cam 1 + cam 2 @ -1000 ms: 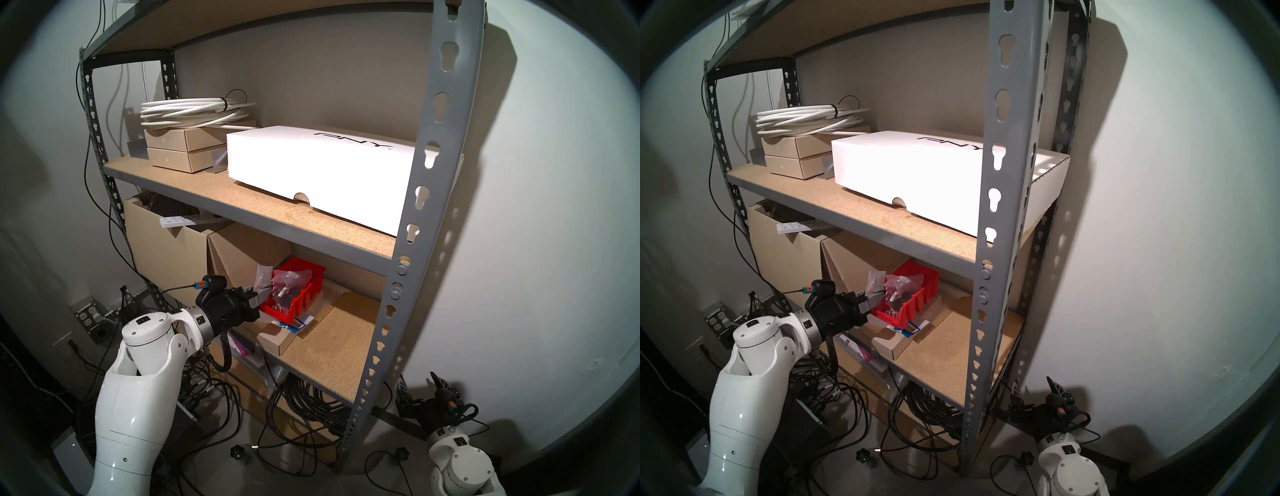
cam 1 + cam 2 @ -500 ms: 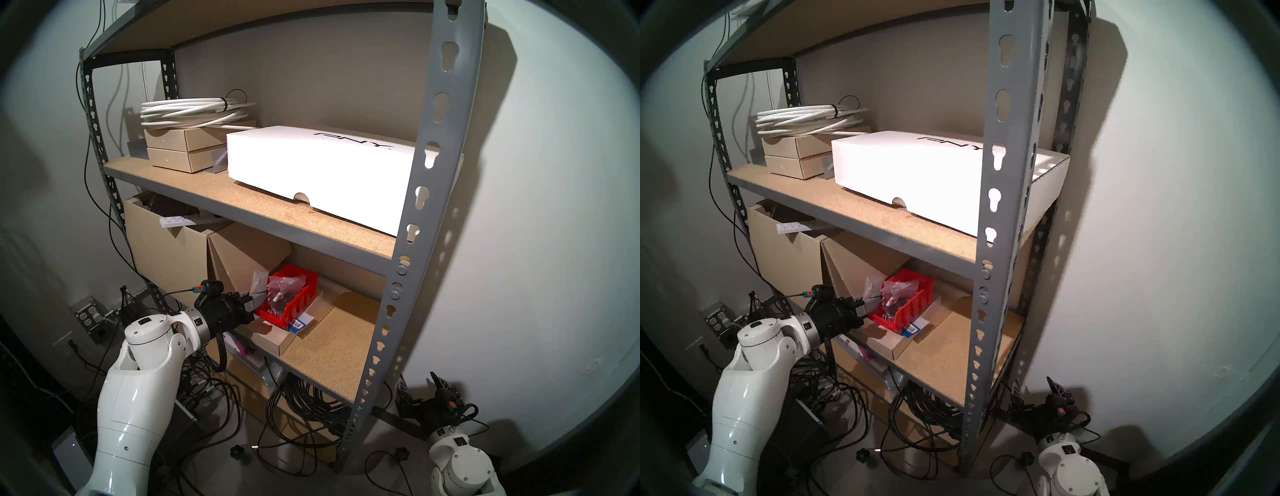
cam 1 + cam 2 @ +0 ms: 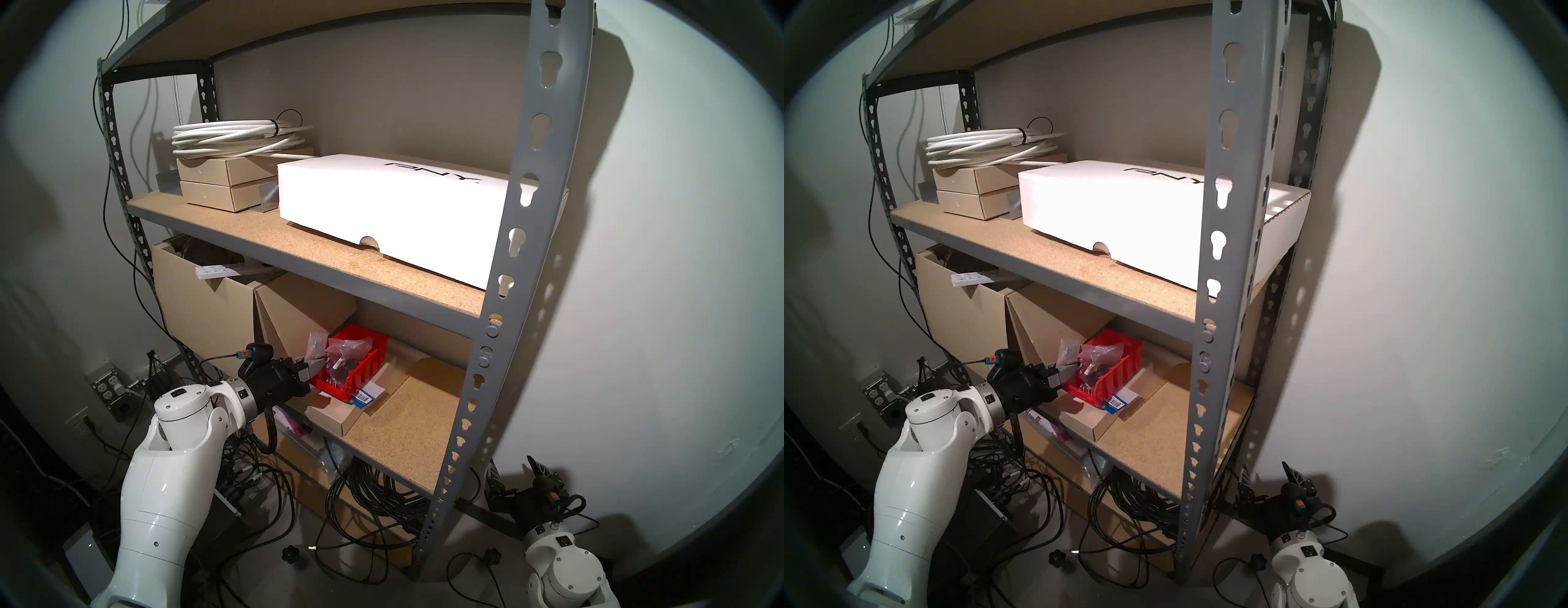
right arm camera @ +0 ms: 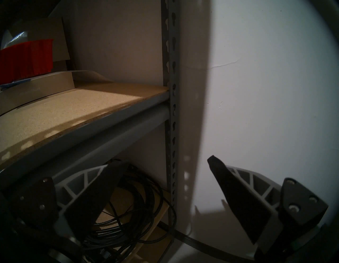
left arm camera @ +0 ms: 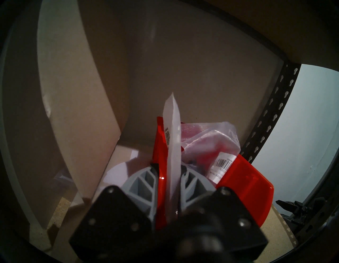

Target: Organize the rack shelf by putting things into a case

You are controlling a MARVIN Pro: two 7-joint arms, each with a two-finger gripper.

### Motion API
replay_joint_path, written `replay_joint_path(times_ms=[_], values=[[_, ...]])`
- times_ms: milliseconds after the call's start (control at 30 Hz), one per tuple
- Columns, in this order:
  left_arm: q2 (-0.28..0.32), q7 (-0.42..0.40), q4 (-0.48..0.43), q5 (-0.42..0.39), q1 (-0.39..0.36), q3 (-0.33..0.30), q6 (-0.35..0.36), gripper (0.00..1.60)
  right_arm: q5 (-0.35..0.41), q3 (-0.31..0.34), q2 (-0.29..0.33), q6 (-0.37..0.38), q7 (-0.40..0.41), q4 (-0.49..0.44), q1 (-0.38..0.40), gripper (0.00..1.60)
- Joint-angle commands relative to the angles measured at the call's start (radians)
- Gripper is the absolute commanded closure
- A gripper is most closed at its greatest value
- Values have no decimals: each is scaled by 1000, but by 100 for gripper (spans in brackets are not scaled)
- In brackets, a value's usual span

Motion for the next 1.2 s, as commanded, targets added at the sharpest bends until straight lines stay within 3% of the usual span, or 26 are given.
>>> replay_joint_path(times_ms=[0, 67, 100, 167, 267, 333, 367, 467, 700, 867, 900, 933, 1167], values=[[-3, -9, -6, -2, -27, 1, -32, 160, 0, 0, -1, -2, 0, -19, 1, 0], [-3, -12, -5, 0, -29, 2, -37, 155, 0, 0, -1, -2, 0, -19, 1, 0], [0, -15, -4, 1, -30, 3, -38, 139, 0, 0, -1, -2, 0, -19, 1, 0], [-3, -12, -7, 4, -29, 4, -38, 149, 0, 0, -1, -2, 0, -19, 1, 0], [-6, -10, -9, 6, -28, 4, -37, 140, 0, 0, -1, -2, 0, -19, 1, 0], [-9, -7, -11, 6, -26, 2, -36, 107, 0, 0, -1, -2, 0, -19, 1, 0], [-8, -9, -11, 6, -26, 2, -36, 103, 0, 0, -1, -2, 0, -19, 1, 0], [-11, -3, -20, 8, -22, -3, -34, 102, 0, 0, -1, -2, 0, -19, 1, 0], [-9, -7, -16, 9, -23, -9, -35, 82, 0, 0, -1, -2, 0, -19, 1, 0], [-10, -7, -29, 10, -11, -13, -34, 81, 0, 0, -1, -2, 0, -19, 1, 0], [-11, -7, -33, 10, -8, -14, -34, 66, 0, 0, -1, -2, 0, -19, 1, 0], [-11, -13, -47, 7, 2, -17, -31, 26, 0, 0, -1, -2, 0, -19, 1, 0], [-16, -8, -69, 11, 16, -24, -34, 21, 0, 0, -1, -2, 0, -19, 1, 0]])
